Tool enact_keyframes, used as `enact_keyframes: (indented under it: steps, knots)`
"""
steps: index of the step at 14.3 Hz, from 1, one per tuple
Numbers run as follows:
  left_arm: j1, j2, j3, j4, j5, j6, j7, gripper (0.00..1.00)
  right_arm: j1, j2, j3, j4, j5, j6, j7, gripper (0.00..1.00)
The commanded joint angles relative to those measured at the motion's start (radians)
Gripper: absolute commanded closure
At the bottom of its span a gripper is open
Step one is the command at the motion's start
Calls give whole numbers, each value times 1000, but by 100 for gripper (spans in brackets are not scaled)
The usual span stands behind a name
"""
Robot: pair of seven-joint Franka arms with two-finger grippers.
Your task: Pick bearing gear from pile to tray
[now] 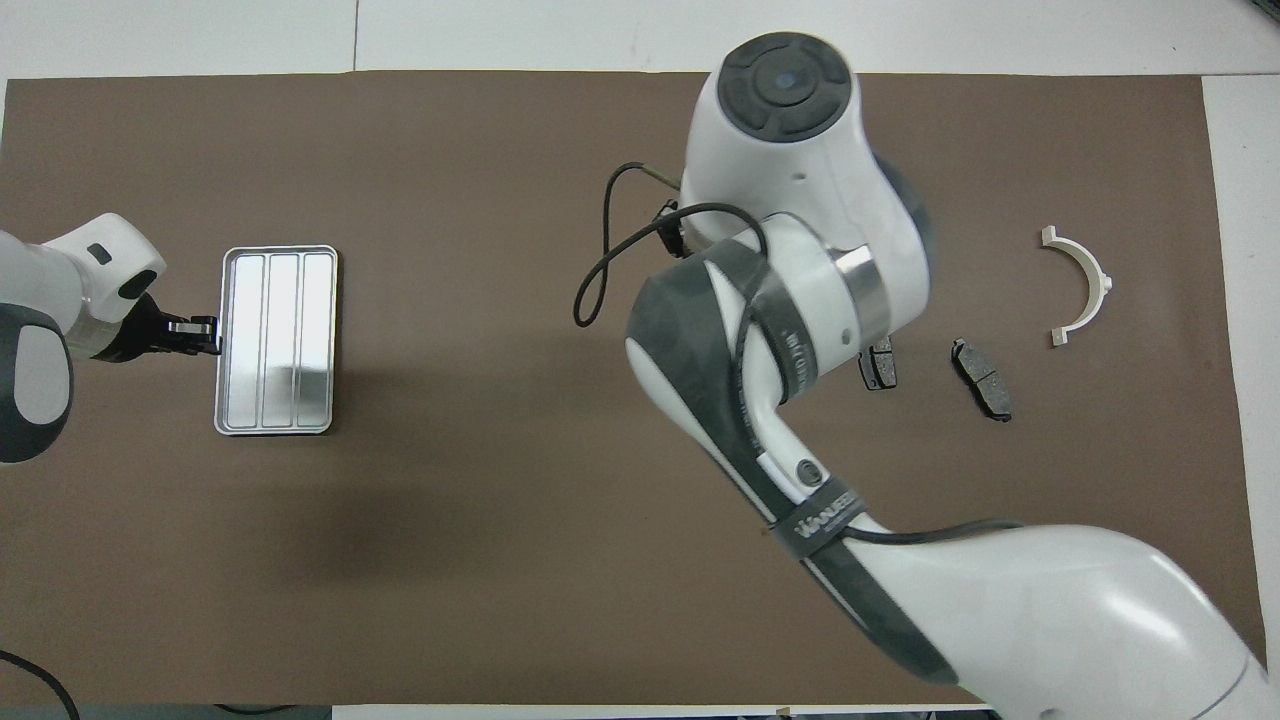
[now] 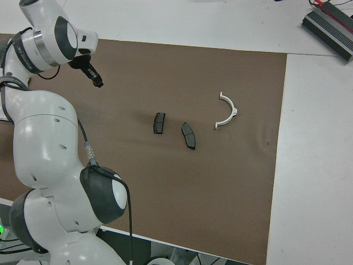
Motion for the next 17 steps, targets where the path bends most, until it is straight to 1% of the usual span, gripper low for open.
enact_keyframes:
  steps: [1, 3, 6, 7, 10, 12, 13, 17]
  knots:
    - [-46, -60, 10, -100, -12, 52, -66, 100, 71, 26, -3, -57, 2, 129, 153, 100]
    - [-49, -60, 10, -140, -12, 104, -92, 100, 125, 99, -5, -57, -20, 220, 233, 100]
    - [-64, -54, 10, -178, -13, 159, -118, 100, 145, 171, -5, -59, -46, 340, 288, 100]
    - [-74, -49, 10, -185, -12, 175, -123, 100, 144, 181, -5, -74, -46, 389, 304, 100]
    - [-77, -31, 10, -212, -12, 228, -141, 100, 140, 185, -5, -106, -50, 435, 307, 100]
    - [-87, -17, 10, -235, -12, 279, -145, 100, 139, 184, -6, -175, -50, 533, 307, 100]
    - [-91, -11, 10, -243, -12, 294, -146, 100, 139, 184, -6, -192, -52, 556, 307, 100]
    - [-94, 4, 10, -249, -12, 304, -155, 100, 131, 182, -6, -203, -64, 560, 308, 100]
